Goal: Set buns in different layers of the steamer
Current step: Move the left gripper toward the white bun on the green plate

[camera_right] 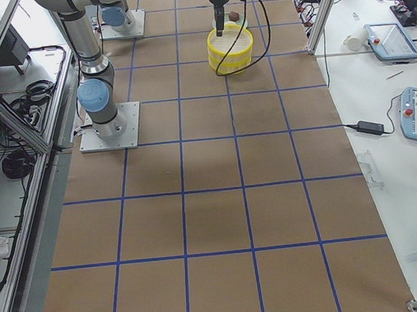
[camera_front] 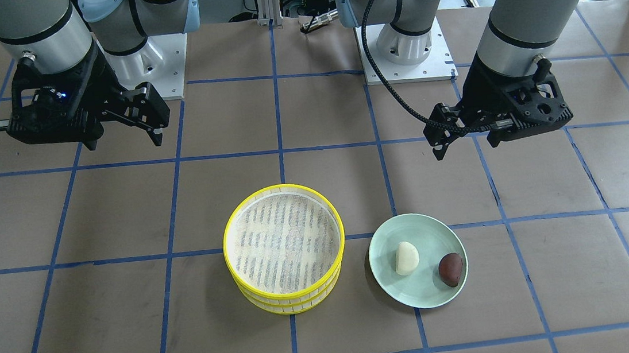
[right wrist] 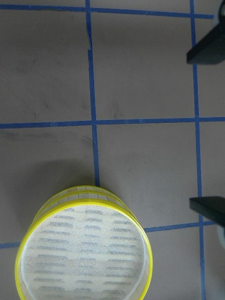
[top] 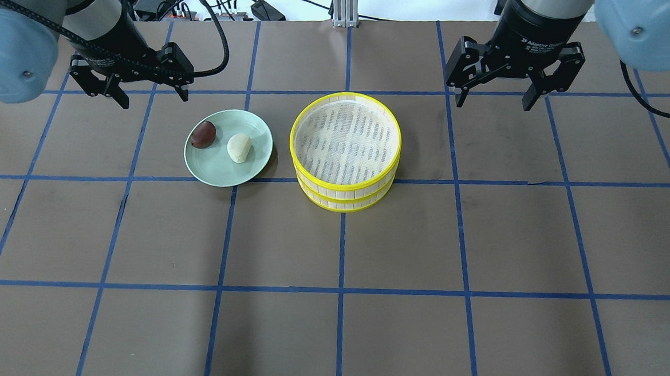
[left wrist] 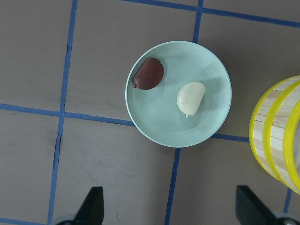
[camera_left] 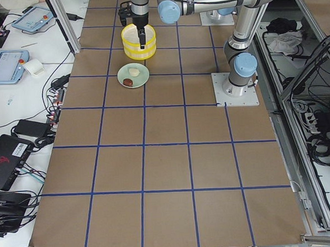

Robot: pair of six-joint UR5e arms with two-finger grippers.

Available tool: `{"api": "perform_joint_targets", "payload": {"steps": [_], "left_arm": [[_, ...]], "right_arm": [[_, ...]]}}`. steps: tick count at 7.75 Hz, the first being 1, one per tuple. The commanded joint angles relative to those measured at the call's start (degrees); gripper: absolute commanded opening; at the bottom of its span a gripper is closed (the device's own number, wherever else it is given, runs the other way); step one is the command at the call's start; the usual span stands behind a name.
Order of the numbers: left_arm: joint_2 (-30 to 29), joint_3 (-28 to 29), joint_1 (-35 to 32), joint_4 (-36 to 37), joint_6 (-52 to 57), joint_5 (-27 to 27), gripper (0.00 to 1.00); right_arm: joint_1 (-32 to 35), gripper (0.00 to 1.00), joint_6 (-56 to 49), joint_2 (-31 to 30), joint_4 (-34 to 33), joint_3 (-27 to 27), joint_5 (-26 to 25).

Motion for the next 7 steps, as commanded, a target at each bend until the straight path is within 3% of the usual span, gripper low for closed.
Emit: {"api": "perform_joint_targets", "payload": {"steps": [1,5,7], "left_arm": [[-4.56,-0.08,0.39,1.11,10.89,0.31,1.00],[-15.72,-3.49,0.04,17.15,16.48,-0.74,1.00],[-18.01,-4.03,-0.40,17.55,16.57,-4.22,0.96]], "right_arm": [[-0.02,1.00,0.00,0.00,-0.09,0.00,0.00],[-0.02,1.00,0.00,0.00,-0.35,0.35,0.00],[-0.02,1.00,-0.08,-0.09,-0.35,0.62,0.00]]}}
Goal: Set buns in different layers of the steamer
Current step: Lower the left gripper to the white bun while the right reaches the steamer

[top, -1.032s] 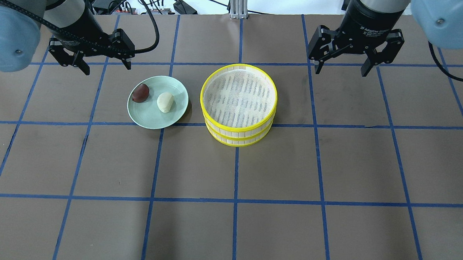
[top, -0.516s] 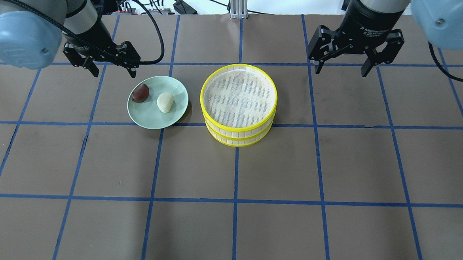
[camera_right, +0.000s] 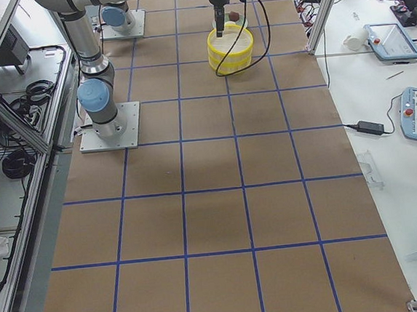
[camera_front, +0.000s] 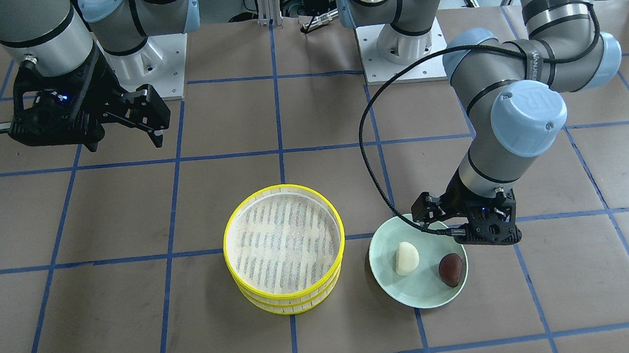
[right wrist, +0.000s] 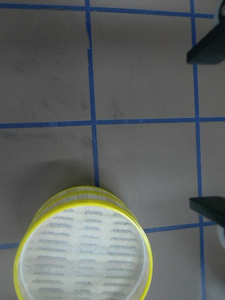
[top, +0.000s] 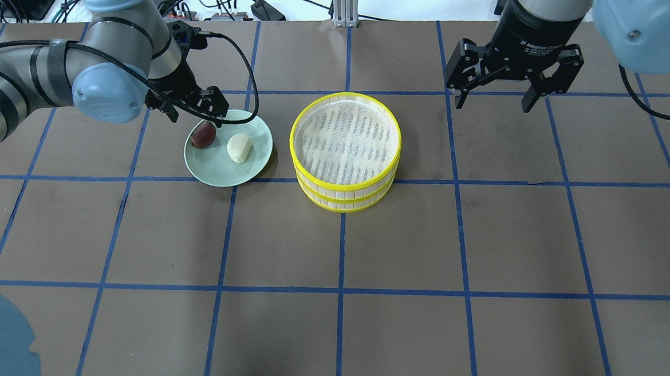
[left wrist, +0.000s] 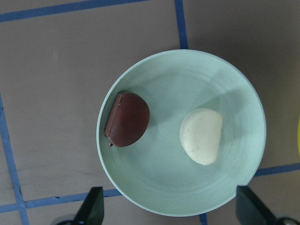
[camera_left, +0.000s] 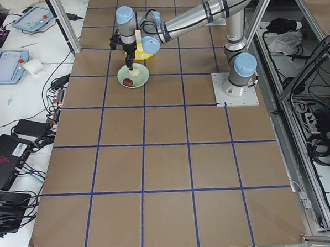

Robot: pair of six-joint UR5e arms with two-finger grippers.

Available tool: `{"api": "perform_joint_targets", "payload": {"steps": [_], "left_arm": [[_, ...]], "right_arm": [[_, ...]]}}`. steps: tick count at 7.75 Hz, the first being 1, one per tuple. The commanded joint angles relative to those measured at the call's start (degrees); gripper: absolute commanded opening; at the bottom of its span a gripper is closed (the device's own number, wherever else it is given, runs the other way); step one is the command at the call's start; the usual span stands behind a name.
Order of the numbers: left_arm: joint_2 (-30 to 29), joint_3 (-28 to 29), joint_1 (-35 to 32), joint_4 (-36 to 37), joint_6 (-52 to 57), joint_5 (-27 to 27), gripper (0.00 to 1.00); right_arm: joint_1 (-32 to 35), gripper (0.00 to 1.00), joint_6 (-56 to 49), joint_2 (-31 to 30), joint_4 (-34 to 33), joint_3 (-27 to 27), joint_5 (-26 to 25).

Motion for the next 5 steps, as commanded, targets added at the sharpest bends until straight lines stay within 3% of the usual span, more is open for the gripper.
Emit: {"api": "perform_joint_targets", "payload": {"steps": [1,3,5], "left_arm": [[-4.22,-0.71,-0.49,3.04,0.51,-4.93,0.96],[-4.85,-1.06,-1.81,3.05,0.94,-4.25,0.78],[-7.04,-1.32,-1.81,4.97,0.86,-4.15,0.78]], "right_arm": [[0.00,1.00,0.21,0.03,-0.19,0.68,0.17],[1.66,1.00,2.23,2.30,-9.45,4.01,0.79],[7.09,1.00,7.90,10.10,-18.79,4.82,0.09]]}}
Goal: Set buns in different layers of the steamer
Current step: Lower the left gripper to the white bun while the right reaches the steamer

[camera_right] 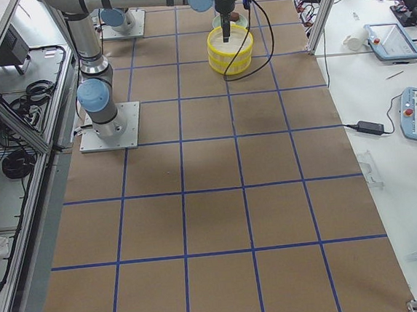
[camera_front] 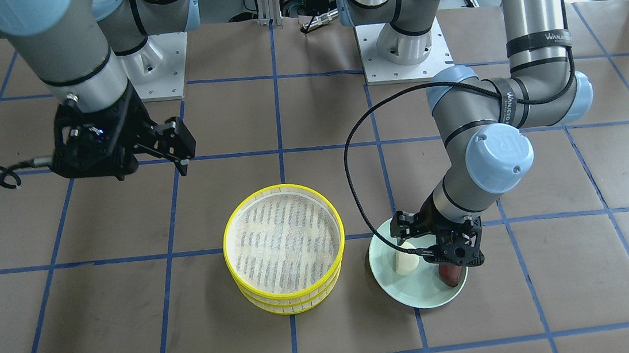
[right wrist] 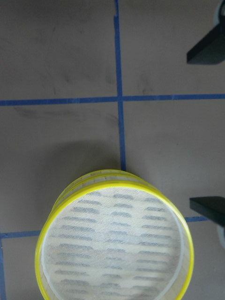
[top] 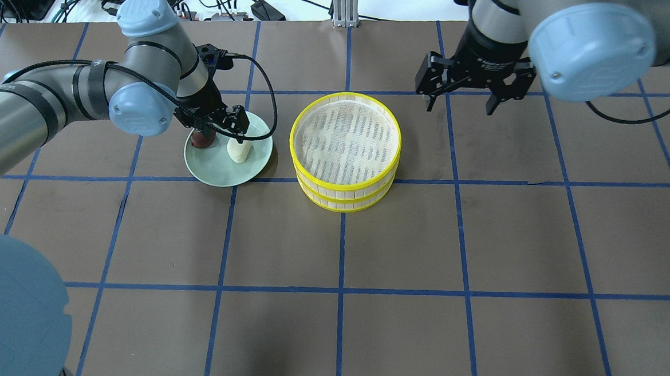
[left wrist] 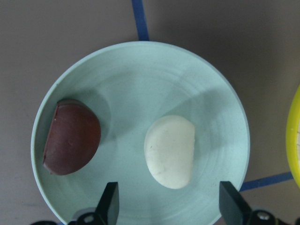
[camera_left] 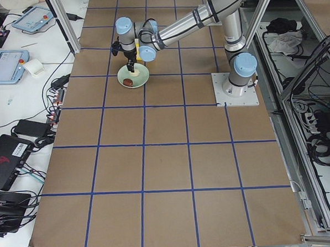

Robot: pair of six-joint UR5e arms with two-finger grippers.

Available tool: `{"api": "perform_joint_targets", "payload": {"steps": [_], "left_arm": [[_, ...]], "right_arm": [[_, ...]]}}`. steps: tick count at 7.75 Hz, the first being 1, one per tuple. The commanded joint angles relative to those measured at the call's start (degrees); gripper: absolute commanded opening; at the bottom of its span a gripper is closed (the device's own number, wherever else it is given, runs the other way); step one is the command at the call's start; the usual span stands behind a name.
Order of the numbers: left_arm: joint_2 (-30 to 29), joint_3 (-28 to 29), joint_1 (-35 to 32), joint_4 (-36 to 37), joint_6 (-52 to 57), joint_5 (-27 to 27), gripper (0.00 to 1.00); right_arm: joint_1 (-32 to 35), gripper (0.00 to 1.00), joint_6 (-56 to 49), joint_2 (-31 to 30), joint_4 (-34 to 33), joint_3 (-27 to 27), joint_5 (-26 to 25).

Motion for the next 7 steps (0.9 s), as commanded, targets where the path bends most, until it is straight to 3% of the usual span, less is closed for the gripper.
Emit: {"api": "perform_joint_targets", "payload": {"steps": [1,4,6,7], "left_arm": [[-2.78,-0.21,-0.13,2.58,0.05,0.11,0.78],[-4.99,0.06,-0.13,5.48,-0.04,0.02,0.78],[-6.65,0.06,-0.13,7.06,-0.12,-0.07,0.78],[-6.75,0.06,-0.13,7.07,-0.04,-0.33,0.56]], "right_arm": [[4.90,1.00,5.86,7.84,-8.93,1.11,-0.57],[4.91,1.00,6.04,13.64,-17.53,4.18,0.13],[5.17,1.00,6.75,14.63,-17.73,4.53,0.14],[5.17,1.00,6.75,14.89,-18.77,5.40,0.05]]}}
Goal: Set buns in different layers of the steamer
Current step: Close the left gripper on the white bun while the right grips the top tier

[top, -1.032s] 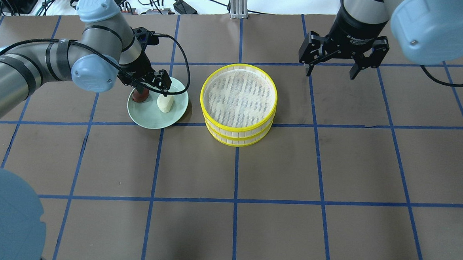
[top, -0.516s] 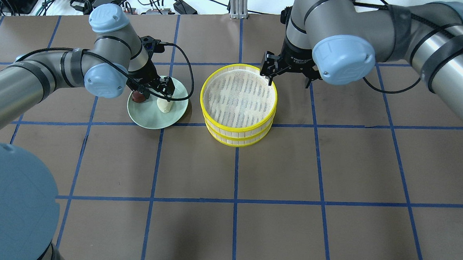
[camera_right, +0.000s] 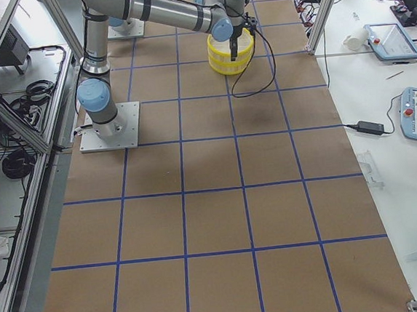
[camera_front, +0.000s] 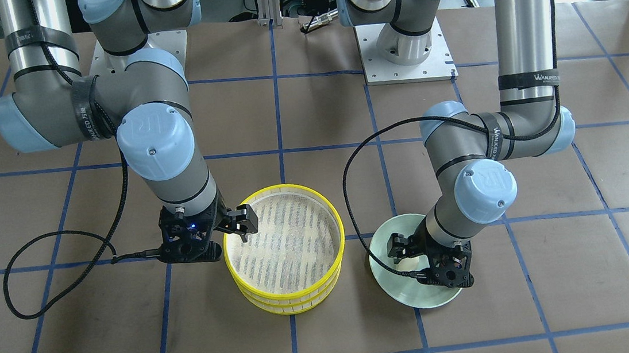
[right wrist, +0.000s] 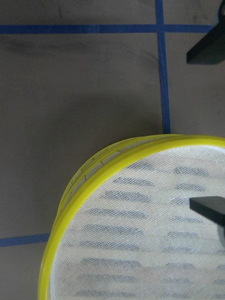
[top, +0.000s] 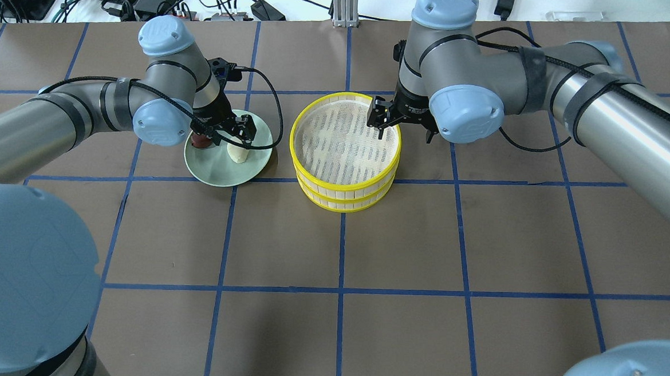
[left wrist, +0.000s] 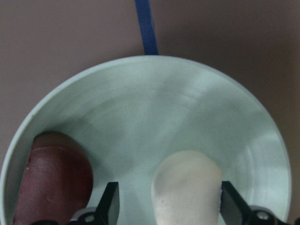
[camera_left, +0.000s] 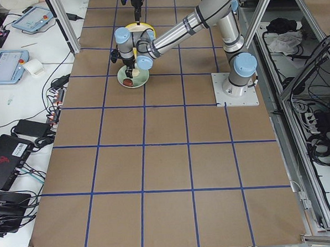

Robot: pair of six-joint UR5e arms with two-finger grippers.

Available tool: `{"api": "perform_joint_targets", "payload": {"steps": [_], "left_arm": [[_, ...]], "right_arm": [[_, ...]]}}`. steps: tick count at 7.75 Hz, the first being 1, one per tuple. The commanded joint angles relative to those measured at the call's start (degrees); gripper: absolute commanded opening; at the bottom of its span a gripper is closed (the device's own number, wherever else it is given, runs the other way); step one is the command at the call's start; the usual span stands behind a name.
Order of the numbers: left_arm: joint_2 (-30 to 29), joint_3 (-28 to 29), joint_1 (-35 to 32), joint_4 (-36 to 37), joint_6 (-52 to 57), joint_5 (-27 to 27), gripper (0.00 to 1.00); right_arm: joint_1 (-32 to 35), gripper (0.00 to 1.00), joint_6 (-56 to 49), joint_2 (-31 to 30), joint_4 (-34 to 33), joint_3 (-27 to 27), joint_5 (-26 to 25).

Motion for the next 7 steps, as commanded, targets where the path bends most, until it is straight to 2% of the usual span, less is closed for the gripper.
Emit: {"api": "perform_joint_targets", "payload": {"steps": [1,2,3,5,6,7], "left_arm": [[-0.75,0.10,0.00,0.55,-0.14,-0.55,0.22],[-0.57,0.28,0.00,0.46,-0.32,-0.56,0.07],[0.21,0.45,0.09,0.20,-0.41,-0.38,0.01],[4.07,0.72,0.17,-2.60,-0.41,0.23,0.01],[6.35,1.50,0.18,-6.19,-0.41,0.84,0.01],[7.85,2.21,0.18,-8.48,-0.41,1.72,0.02]], "right_arm": [[0.06,1.00,0.12,0.88,-2.21,1.89,-0.17],[0.06,1.00,0.39,0.89,-2.39,1.98,0.17],[0.41,1.00,2.22,0.71,-2.57,1.90,0.18],[0.67,1.00,2.50,1.15,-3.18,1.98,0.35],[0.67,0.94,2.58,1.24,-3.18,1.98,1.14],[0.67,0.79,2.59,1.24,-3.10,1.98,1.23]]}}
